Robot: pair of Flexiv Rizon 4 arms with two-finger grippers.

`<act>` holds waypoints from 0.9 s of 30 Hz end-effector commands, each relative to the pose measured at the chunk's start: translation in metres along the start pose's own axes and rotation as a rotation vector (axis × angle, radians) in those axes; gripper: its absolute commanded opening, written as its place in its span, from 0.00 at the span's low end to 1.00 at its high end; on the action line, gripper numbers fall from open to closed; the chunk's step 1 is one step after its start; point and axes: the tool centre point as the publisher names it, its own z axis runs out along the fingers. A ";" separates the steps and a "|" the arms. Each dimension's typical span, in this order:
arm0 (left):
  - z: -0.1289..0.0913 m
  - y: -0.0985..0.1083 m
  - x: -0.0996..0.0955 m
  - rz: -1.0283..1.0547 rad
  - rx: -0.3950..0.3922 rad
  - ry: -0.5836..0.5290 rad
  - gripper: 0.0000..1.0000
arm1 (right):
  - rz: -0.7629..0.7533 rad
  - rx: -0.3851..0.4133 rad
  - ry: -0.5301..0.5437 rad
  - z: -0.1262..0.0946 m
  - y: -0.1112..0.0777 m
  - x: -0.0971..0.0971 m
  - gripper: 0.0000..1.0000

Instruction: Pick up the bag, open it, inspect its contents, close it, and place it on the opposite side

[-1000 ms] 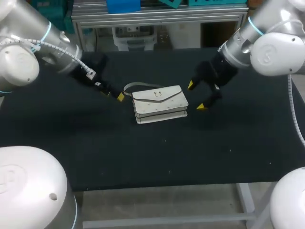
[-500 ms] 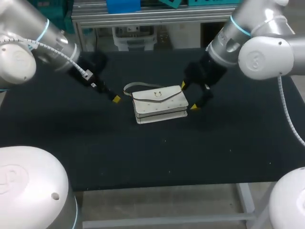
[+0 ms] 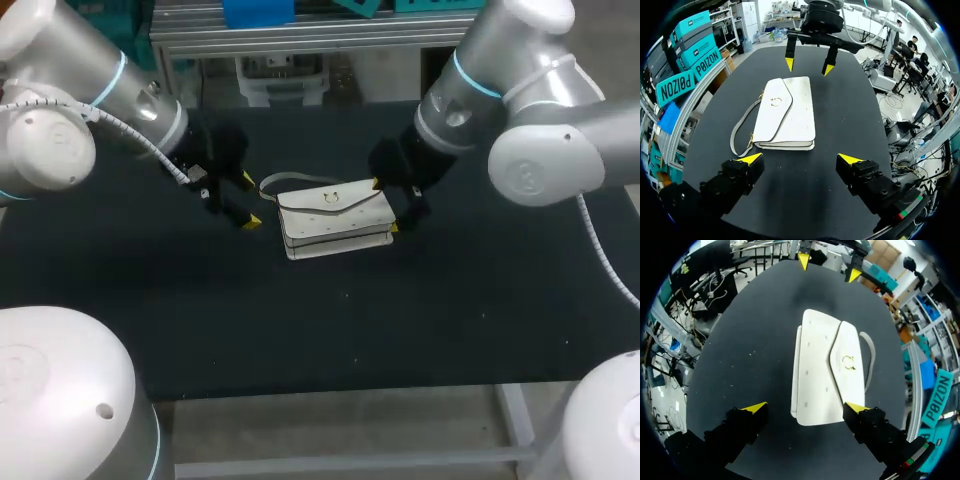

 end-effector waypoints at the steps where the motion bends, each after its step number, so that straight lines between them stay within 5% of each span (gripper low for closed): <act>1: 0.000 0.001 -0.004 0.000 0.003 0.011 1.00 | 0.002 0.022 -0.023 0.002 0.002 0.003 1.00; 11: 0.012 -0.002 -0.020 0.168 0.052 -0.117 1.00 | -0.065 0.039 -0.030 0.023 0.004 -0.004 1.00; 27: 0.020 -0.019 -0.048 0.322 0.135 -0.087 1.00 | -0.075 0.143 -0.163 0.045 0.004 -0.014 1.00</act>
